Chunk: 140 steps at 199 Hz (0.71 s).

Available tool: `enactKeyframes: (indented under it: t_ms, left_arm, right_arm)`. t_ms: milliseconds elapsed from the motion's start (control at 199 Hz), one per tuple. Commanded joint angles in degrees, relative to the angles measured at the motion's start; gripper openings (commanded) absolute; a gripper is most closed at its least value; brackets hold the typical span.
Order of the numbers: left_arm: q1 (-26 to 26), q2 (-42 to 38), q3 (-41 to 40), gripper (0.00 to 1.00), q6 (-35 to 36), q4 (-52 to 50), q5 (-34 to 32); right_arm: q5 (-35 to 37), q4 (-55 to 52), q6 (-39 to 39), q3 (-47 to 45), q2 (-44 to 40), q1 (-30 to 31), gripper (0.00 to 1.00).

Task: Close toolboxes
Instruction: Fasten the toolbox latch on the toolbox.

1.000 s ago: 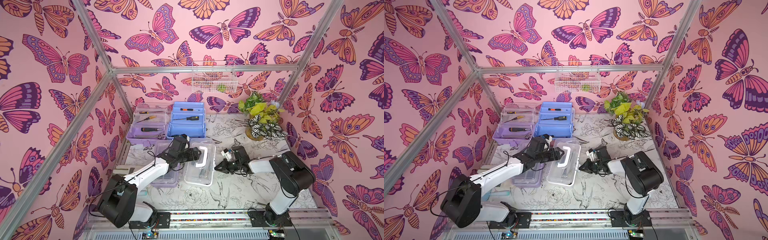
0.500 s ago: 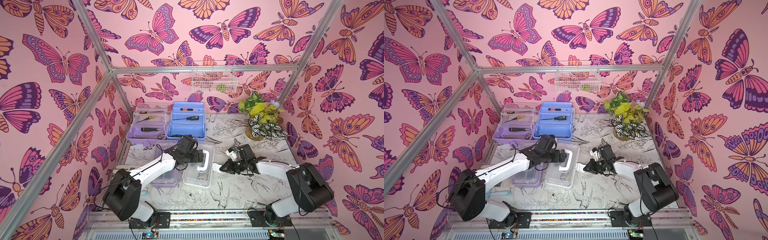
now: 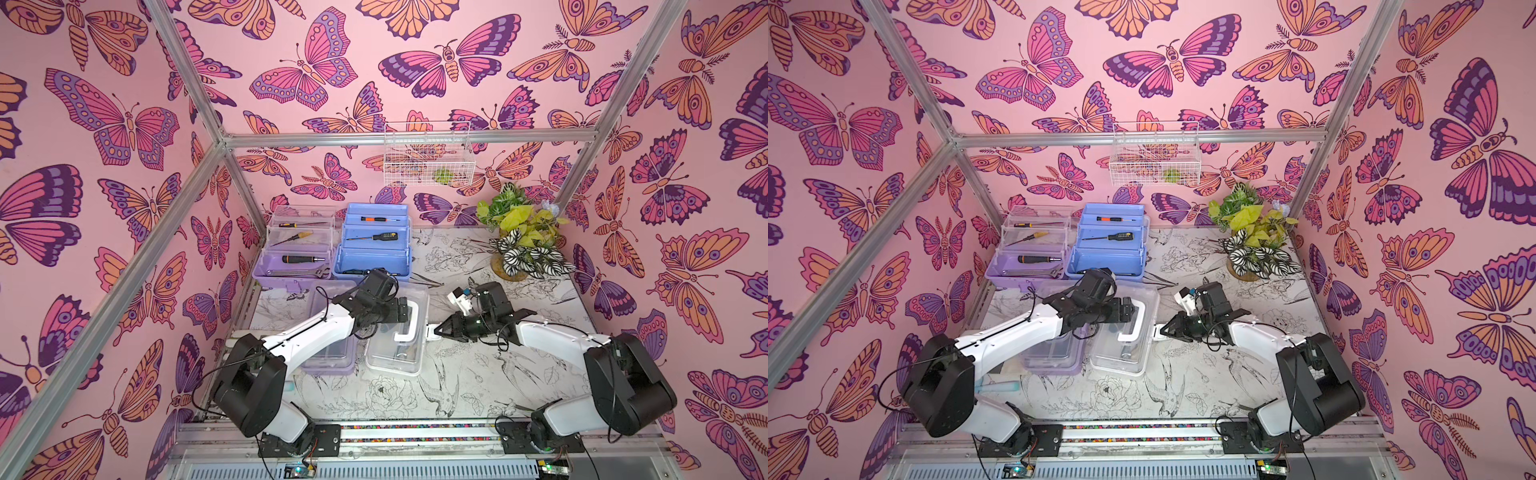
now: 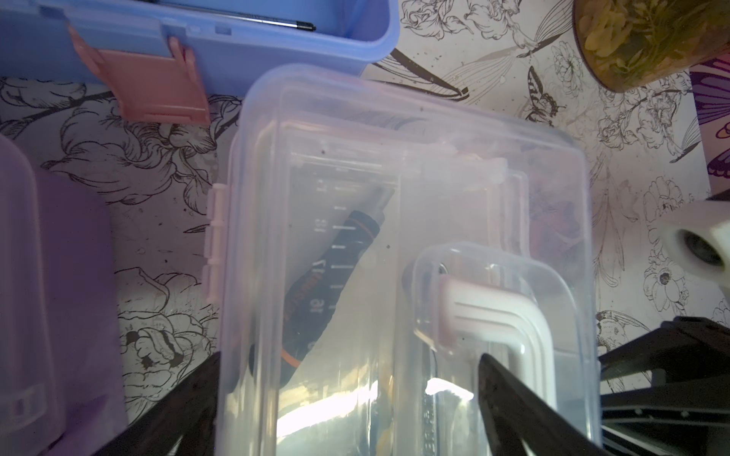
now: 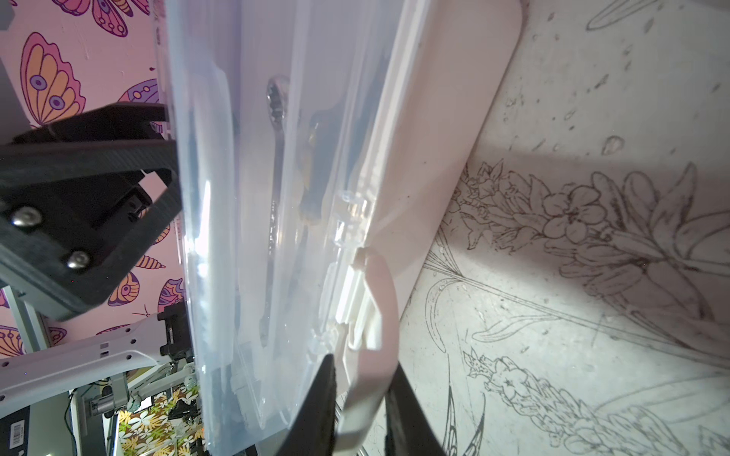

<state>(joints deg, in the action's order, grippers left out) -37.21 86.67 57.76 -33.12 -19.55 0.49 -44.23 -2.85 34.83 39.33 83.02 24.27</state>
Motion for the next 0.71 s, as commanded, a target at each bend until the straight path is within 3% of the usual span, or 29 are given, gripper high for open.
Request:
enactKeyframes:
  t_ms: [0, 327, 700]
  left_arm:
    - [-1.3, 3.8, -2.5, 0.95, 1.1, -8.9, -0.4]
    - [-1.4, 4.1, -2.3, 0.95, 1.1, -8.8, -0.3]
    - [-1.5, 3.8, -2.2, 0.95, 1.1, -8.8, -0.1]
  right_arm:
    - [-0.7, -1.8, -1.2, 1.5, -2.9, 0.8, 0.27]
    - [0.1, -6.1, -2.8, 3.1, -5.3, 1.1, 0.31]
    - [1.3, -4.4, -1.9, 5.4, -2.4, 3.1, 0.19]
